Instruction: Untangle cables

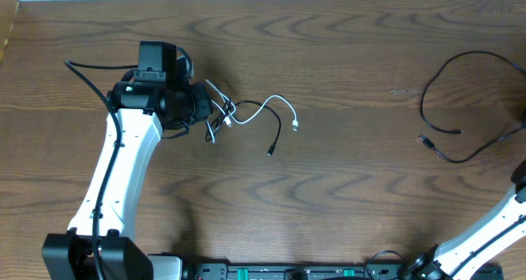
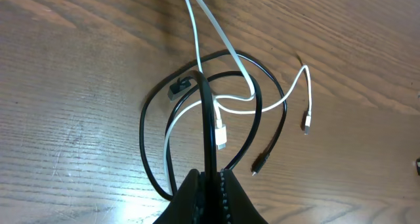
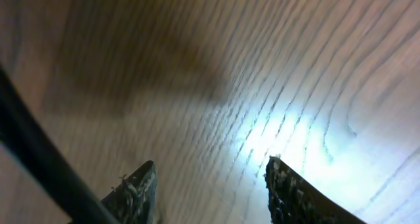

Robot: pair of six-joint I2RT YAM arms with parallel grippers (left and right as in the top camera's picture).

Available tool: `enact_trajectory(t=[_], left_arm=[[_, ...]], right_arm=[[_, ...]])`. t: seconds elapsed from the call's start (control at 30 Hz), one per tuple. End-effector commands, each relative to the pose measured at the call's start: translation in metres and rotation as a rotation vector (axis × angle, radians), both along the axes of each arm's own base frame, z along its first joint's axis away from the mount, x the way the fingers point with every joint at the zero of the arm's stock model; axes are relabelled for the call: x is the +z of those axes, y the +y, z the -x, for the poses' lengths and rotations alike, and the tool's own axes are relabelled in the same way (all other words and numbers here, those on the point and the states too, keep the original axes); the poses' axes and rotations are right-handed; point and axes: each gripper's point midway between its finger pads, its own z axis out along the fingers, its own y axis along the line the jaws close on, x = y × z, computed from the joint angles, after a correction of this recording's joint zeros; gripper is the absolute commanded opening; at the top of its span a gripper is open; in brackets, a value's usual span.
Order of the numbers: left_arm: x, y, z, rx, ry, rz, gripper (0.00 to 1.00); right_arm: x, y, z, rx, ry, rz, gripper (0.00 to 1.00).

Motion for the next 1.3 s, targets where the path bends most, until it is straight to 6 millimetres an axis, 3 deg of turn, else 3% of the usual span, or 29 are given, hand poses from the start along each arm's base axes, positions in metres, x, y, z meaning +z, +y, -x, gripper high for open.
enact_trajectory(t=[0.0,0.07,0.2,0.3,0.4,0.53,0.63,0.73,0.83,1.0,1.27], left_arm=[[-0.004,-0.002,0.003,-0.021,0.011,0.003,0.08],[-0.004,-0.002,0.003,-0.021,0.011,0.003,0.08],[-0.004,-0.002,0.002,-0.021,0.011,0.003,0.08],[-0.004,-0.002,0.002,-0.021,0.011,0.003,0.08],[-0.004,-0.002,0.002,-0.021,0.011,0.003,0.08],[-0.004,-0.002,0.002,-0.021,0.011,0.003,0.08],[-0.004,-0.002,0.003,-0.021,0.011,0.003,0.08],[-0.004,-0.002,0.002,-0.021,0.011,0.003,0.08],[-0.004,-0.002,0.002,-0.021,0.011,0.003,0.08],[-0.004,-0.002,0.002,-0.021,0.01,0.003,0.08],[-0.004,-0.002,0.002,-0.021,0.011,0.004,0.08]], right_arm=[[-0.003,-0.003,0.006,0.013,0.018,-0.008,0.34],[-0.002,-0.002,0.005,0.01,-0.001,-0.026,0.02],[0.006,0.013,-0.014,0.09,-0.115,-0.116,0.01],[0.026,0.031,-0.041,0.217,-0.279,-0.212,0.02],[0.064,0.054,-0.075,0.373,-0.524,-0.32,0.01],[0.148,0.077,-0.11,0.519,-0.928,-0.462,0.01],[0.206,0.075,-0.119,0.548,-1.171,-0.545,0.01],[0.238,0.061,-0.121,0.485,-1.288,-0.62,0.01],[0.253,0.046,-0.121,0.414,-1.329,-0.664,0.02],[0.27,0.034,-0.121,0.443,-1.385,-0.641,0.01],[0.256,0.03,-0.135,0.416,-1.338,-0.541,0.01]])
